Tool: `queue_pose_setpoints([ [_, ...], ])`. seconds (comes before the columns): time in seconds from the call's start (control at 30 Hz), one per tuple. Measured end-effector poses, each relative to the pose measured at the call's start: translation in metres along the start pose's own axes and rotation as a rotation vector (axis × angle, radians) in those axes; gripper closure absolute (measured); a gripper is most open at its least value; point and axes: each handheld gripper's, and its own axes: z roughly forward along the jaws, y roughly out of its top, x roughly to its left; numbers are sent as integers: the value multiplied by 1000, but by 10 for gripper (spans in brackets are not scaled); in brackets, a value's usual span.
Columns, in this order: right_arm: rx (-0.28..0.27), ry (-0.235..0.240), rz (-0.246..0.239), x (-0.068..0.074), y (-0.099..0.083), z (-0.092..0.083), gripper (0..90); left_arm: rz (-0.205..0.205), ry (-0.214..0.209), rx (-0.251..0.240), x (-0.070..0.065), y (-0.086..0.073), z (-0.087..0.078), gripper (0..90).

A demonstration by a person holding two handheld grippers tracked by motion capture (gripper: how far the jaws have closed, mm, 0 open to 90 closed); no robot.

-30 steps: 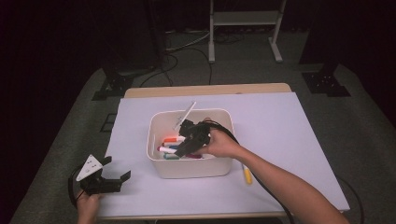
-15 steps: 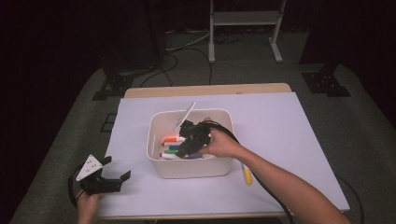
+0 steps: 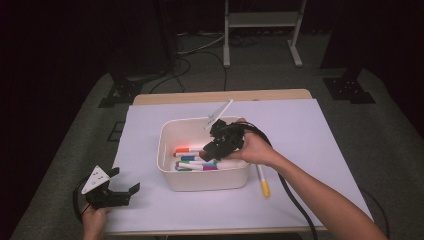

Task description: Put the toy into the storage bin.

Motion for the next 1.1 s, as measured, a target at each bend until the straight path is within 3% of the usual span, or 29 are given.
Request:
queue_pose_setpoints([
  [0.5, -73, -111, 68, -8, -44, -74, 574, 9, 6, 10, -1, 0, 1, 0],
  [0.67, -98, -139, 130, -12, -65, -95, 564, 10, 7, 11, -2, 0, 1, 0],
  [0.87, -104, -167, 168, -19, -90, -106, 549, 9, 8, 11, -2, 0, 1, 0],
  [1.1, -102, -186, 217, -28, -120, -107, 518, 9, 9, 11, -2, 0, 1, 0],
])
